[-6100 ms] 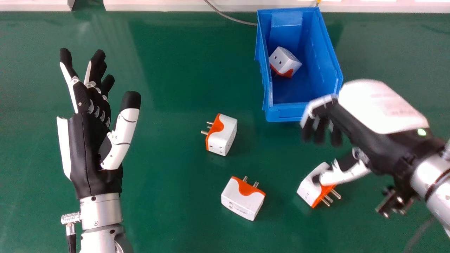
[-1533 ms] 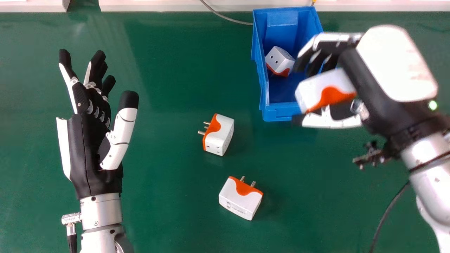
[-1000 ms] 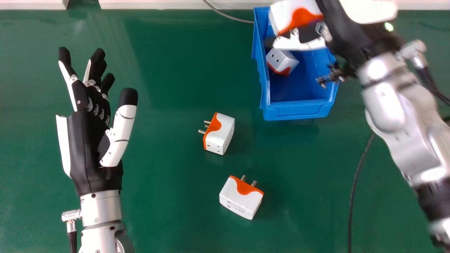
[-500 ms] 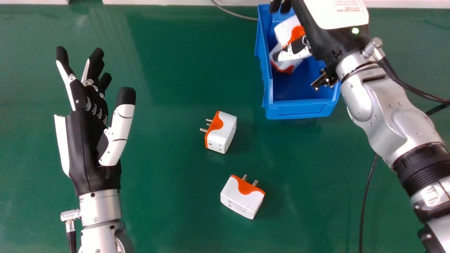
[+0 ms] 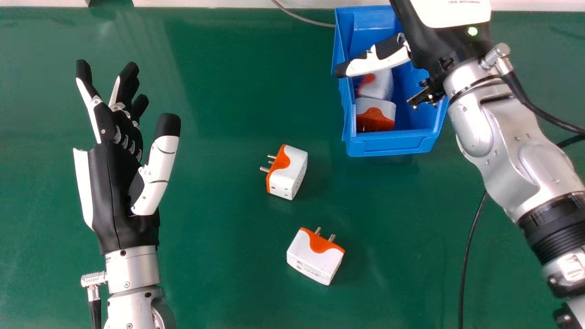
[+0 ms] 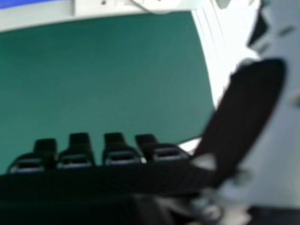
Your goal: Pick all objects and put in blue box
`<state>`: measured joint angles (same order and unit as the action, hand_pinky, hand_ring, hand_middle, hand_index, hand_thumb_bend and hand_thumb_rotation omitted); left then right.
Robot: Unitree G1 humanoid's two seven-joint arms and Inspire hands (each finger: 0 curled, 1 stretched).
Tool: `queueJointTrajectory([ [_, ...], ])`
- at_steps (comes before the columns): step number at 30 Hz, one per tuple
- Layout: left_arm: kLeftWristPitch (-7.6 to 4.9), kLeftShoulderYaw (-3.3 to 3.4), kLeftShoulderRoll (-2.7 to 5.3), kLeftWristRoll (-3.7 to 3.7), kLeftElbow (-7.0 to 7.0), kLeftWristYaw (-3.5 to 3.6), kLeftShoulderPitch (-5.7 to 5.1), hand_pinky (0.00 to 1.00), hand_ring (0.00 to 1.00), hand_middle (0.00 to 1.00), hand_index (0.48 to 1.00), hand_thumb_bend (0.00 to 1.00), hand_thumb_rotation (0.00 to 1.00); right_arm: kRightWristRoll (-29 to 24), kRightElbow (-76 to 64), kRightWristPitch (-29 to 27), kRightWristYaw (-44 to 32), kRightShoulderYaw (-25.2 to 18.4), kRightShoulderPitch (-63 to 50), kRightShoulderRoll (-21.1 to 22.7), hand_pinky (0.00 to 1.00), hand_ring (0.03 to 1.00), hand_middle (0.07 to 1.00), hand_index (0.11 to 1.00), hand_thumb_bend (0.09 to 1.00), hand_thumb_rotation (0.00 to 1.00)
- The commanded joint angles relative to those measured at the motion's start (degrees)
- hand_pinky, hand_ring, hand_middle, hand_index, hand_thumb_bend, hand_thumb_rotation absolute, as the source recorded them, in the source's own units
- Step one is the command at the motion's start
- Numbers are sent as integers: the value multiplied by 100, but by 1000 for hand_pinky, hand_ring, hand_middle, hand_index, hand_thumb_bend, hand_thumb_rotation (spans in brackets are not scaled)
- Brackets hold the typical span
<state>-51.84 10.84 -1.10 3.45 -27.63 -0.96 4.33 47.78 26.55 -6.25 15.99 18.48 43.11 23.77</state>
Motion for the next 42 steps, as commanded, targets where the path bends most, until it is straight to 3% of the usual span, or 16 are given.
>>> queueJointTrajectory([
  [1, -77, -27, -14, -2, 135, 23, -43, 928, 950, 930, 918, 673, 597, -145, -742, -51, -175, -169, -177, 155, 1000, 1000, 1000, 1000, 1000, 492],
  [5, -73, -44, 6, 25, 204, 31, -99, 927, 951, 931, 920, 667, 590, -549, -2696, 398, -1588, -414, -1061, 413, 1000, 1000, 1000, 1000, 1000, 498],
  [10, -23, -55, -18, 51, 276, 50, -153, 921, 950, 932, 921, 656, 586, -1161, -5309, 1380, -4149, -619, -2309, 1072, 1000, 1000, 1000, 1000, 1000, 463],
  [12, 20, -61, -23, 94, 320, 73, -173, 921, 950, 932, 921, 660, 585, -1209, -6033, 1757, -4938, -593, -2670, 1274, 983, 1000, 1000, 1000, 997, 444],
  [15, -30, -65, -52, 168, 247, 143, -124, 924, 951, 933, 923, 664, 584, -962, -6837, 2230, -5703, -315, -3165, 1262, 915, 993, 997, 993, 990, 425],
  [18, -37, -71, -65, 230, 225, 200, -111, 922, 950, 932, 923, 666, 579, -541, -7226, 2643, -6108, 70, -3462, 980, 840, 977, 991, 980, 968, 409],
  [21, -37, -46, -90, 168, 222, 193, -102, 922, 946, 930, 921, 675, 587, 107, -7358, 2877, -6405, 628, -3672, 622, 749, 953, 980, 968, 896, 401],
  [28, 39, -40, -54, 257, 331, 291, -147, 928, 949, 932, 921, 668, 580, 1463, -6985, 2946, -6552, 1473, -4054, -313, 713, 937, 958, 928, 882, 367],
  [29, 47, -43, -44, 274, 342, 297, -154, 929, 948, 931, 919, 673, 576, 1554, -6890, 2927, -6546, 1522, -4070, -414, 711, 937, 959, 925, 883, 359],
  [35, 67, -35, -49, 194, 398, 257, -212, 924, 940, 925, 909, 669, 573, 1820, -6383, 2650, -6309, 1712, -4117, -778, 685, 930, 958, 919, 885, 352],
  [37, 55, -42, -51, 218, 399, 282, -224, 927, 943, 927, 911, 671, 577, 1873, -6219, 2583, -6234, 1758, -4130, -881, 685, 931, 958, 918, 884, 344],
  [42, 34, -38, -47, 191, 396, 273, -258, 934, 946, 930, 912, 672, 582, 1854, -5803, 2346, -6090, 1740, -4024, -940, 724, 946, 970, 923, 859, 327],
])
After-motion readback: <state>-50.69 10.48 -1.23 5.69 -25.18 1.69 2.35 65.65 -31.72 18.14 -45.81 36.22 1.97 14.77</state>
